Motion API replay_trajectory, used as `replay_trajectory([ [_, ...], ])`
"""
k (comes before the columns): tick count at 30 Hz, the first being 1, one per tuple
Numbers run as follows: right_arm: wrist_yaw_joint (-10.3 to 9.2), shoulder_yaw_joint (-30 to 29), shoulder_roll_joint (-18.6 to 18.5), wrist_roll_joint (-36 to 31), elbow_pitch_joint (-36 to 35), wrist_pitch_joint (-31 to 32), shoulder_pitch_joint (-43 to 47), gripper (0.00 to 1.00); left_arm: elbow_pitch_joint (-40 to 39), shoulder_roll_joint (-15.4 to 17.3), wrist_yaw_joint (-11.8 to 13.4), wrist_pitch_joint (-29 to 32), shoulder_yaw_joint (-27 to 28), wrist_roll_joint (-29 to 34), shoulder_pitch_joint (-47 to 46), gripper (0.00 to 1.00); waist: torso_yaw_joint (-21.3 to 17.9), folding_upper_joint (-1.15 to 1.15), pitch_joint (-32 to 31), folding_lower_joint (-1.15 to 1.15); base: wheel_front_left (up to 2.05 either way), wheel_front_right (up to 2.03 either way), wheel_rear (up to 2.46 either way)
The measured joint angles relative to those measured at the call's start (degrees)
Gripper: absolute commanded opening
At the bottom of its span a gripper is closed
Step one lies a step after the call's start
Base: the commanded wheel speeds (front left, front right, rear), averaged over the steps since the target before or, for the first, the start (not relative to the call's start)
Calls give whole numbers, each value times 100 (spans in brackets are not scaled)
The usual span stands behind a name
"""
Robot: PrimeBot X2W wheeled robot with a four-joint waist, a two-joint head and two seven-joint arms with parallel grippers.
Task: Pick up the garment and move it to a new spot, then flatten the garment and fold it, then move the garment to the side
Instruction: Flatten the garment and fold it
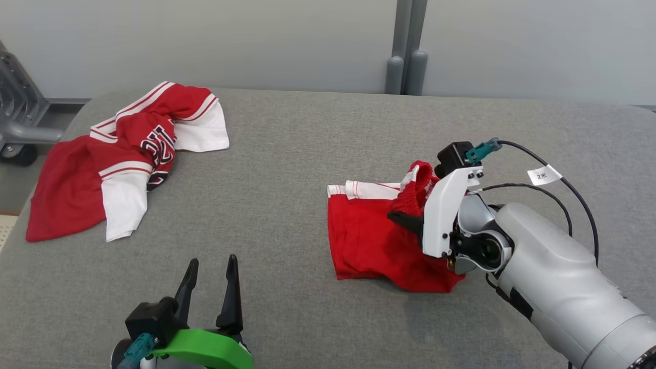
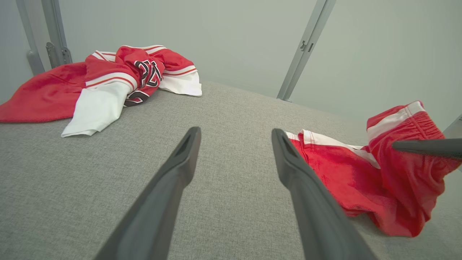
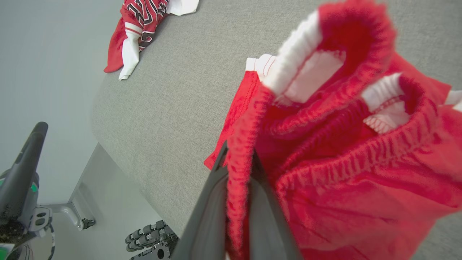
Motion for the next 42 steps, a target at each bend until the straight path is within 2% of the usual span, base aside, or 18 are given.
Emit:
replay_trajectory([
  [9,-254,125,70,-153,403,178,-126,1,22,5,0,0,-296,-91,-8,100,475,0,-27,0,0,0,0],
  [12,-315,151,89,-202,548,219,-154,20,35,9,0,0,-335,-91,-14,100,664,0,-26,0,0,0,0],
  [16,-364,158,132,-278,681,219,-265,20,54,11,0,0,-382,-92,-16,100,903,0,-17,0,0,0,0],
  [19,-408,209,204,-334,780,220,-341,27,57,14,0,0,-404,-99,-18,100,1056,0,-4,0,0,0,0],
  [21,-447,310,246,-433,834,253,-381,46,57,14,0,0,-371,-99,-18,100,1137,0,10,0,0,0,0],
  [22,-456,353,264,-479,864,252,-413,83,56,13,0,0,-333,-99,-18,100,1166,0,20,0,0,0,0],
  [23,-456,370,275,-513,891,242,-450,100,57,16,1,0,-296,-99,-19,100,1187,0,31,0,0,0,0],
  [28,-437,531,331,-708,961,242,-615,100,71,18,1,0,-124,-98,-18,100,1174,0,30,0,0,0,0],
  [35,-233,795,427,-891,931,269,-920,100,74,15,1,0,-7,-89,-17,100,971,0,-59,0,0,0,0],
  [42,-142,650,414,-933,765,-109,-1183,100,21,15,1,0,166,41,-14,100,665,0,-179,0,0,0,0],
])
